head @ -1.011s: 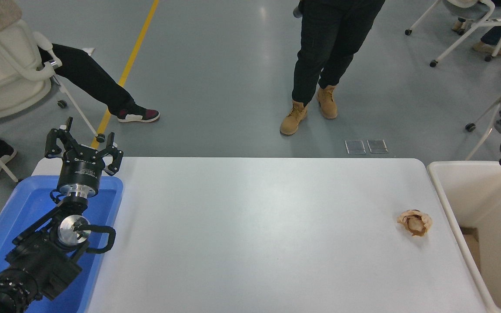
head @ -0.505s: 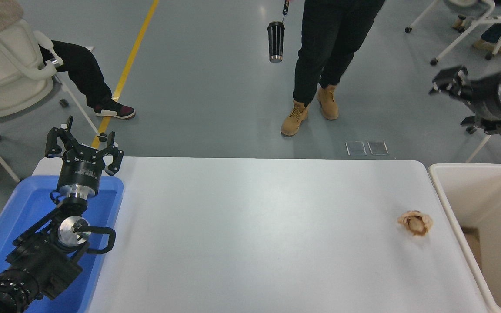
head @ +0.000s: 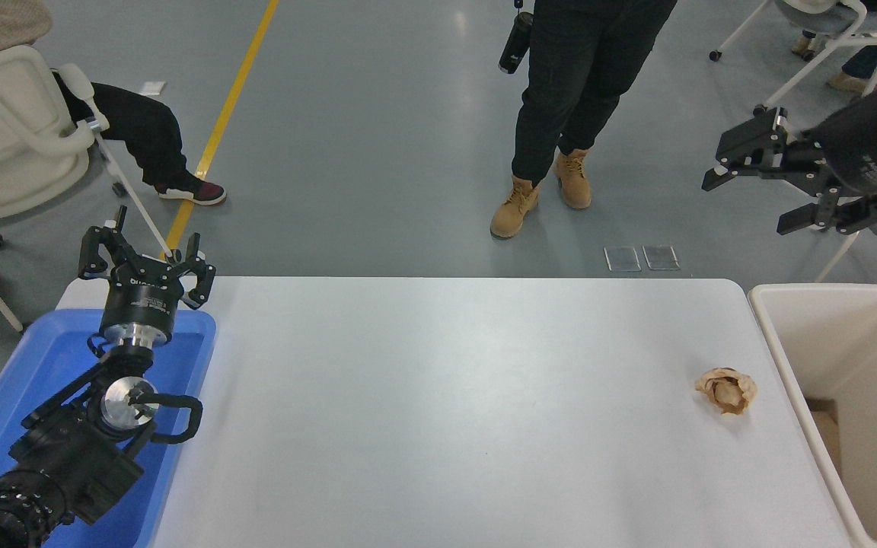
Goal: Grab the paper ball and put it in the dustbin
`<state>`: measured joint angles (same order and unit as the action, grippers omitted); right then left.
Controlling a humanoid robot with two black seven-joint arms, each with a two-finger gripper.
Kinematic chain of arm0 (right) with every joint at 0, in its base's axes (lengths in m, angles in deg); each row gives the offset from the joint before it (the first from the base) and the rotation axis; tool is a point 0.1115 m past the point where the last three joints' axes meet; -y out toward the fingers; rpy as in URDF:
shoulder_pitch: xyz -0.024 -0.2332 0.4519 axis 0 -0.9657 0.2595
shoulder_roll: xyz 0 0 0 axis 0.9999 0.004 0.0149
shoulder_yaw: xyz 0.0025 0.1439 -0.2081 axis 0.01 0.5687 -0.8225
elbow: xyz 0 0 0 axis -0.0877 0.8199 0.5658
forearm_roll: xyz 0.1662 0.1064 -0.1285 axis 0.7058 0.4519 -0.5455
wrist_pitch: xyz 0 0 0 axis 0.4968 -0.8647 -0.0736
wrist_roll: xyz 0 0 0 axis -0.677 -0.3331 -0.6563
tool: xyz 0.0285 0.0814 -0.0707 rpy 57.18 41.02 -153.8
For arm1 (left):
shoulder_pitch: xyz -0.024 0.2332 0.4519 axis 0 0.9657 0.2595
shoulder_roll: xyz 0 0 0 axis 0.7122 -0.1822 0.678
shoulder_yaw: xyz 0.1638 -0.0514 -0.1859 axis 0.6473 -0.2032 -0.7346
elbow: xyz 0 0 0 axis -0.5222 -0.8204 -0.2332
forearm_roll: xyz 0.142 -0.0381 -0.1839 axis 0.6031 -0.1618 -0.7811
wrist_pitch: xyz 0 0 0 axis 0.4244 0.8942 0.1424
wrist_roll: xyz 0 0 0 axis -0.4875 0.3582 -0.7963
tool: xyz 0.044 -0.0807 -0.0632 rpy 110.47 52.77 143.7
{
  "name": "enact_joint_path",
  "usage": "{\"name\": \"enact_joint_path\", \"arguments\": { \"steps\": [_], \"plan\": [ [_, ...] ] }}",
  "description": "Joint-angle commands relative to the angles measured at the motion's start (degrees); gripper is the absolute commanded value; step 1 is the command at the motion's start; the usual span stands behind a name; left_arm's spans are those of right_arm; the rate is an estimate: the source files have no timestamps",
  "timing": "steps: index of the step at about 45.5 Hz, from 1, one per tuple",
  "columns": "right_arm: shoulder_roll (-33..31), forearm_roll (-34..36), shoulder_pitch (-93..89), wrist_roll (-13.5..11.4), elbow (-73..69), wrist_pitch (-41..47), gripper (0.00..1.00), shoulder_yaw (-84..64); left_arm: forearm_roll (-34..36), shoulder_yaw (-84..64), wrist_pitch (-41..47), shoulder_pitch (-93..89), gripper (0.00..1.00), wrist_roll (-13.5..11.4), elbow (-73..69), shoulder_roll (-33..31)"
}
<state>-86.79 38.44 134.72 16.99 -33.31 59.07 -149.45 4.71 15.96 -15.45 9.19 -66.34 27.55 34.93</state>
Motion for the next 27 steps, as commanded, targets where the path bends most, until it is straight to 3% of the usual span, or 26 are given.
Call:
{"name": "enact_joint_path", "arguments": {
  "steps": [1,18,27],
  "plan": [
    [3.61,-0.14,7.83,-0.05,-4.06,1.62,1.0,-3.69,-0.01,0.0,0.0,-0.02,0.99,0.0,0.03,-0.04],
    [5.46,-0.23,7.84,-0.14,-3.89,1.62,1.0,-4.92,-0.01,0.0,0.0,-0.02,0.99,0.0,-0.06,-0.04],
    [6.16,-4.44,1.69,-0.22,-3.36,1.62,1.0,-4.92,-0.01,0.0,0.0,0.07,0.99,0.0,0.03,-0.04]
  ]
}}
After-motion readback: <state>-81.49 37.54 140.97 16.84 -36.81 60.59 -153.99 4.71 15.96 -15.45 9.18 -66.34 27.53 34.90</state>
